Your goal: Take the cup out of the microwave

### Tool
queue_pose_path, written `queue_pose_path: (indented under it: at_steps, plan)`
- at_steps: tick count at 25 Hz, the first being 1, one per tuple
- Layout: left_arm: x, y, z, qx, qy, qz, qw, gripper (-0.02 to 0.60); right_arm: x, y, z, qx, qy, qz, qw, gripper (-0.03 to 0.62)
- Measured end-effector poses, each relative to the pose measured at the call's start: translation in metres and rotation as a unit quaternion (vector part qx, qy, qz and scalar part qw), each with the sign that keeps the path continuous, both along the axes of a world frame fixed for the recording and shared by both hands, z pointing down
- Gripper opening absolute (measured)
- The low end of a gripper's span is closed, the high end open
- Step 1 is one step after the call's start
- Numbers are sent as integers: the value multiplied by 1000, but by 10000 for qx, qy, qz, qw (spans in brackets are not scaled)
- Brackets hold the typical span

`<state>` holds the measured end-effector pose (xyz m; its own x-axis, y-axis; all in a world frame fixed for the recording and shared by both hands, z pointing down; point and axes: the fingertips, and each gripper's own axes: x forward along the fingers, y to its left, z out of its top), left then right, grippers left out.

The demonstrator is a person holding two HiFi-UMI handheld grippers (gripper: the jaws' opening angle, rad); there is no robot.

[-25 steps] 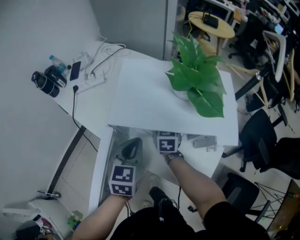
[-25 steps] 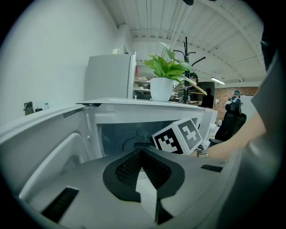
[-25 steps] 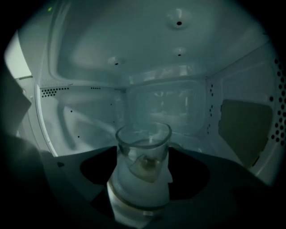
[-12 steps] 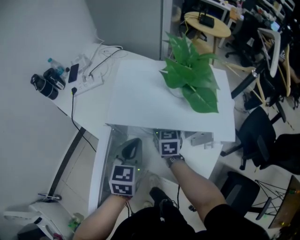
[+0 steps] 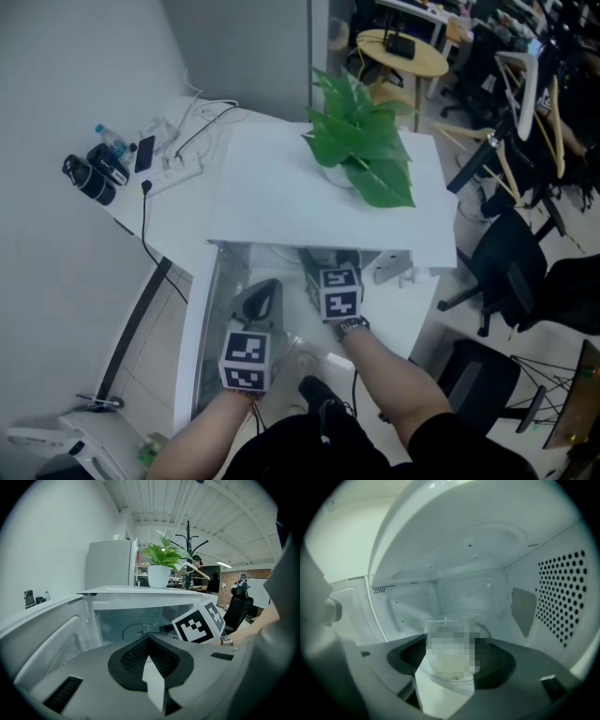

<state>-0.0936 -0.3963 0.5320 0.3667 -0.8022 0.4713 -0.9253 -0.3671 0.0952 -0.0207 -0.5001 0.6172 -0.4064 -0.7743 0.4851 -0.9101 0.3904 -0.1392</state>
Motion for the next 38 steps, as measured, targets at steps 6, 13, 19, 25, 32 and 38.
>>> queue_pose_path:
  at_steps: [6,13,19,25,32,38]
  plan:
    - [4,15,-7,78,-4,38,10000,-3,4,19,-10,50,-47,-11,10000,336]
    - [9,35,-19,198,-25,62,9998,-3,8,43,-26,148,-131,-29,9998,334]
    - [14,55,-32,345,-13,97,9994,-3,13,64,-47,317,-172,-14,9993,334]
    - [19,83,-46,523,23,172,9985,-3,21,93,-69,465,-210,38,9987,334]
    - [19,121,-65,776,108,238,9966,-3,23,134,-100,688,-294,89,9972,334]
    - [15,160,-80,966,190,311,9947,-3,21,179,-126,857,-322,110,9957,334]
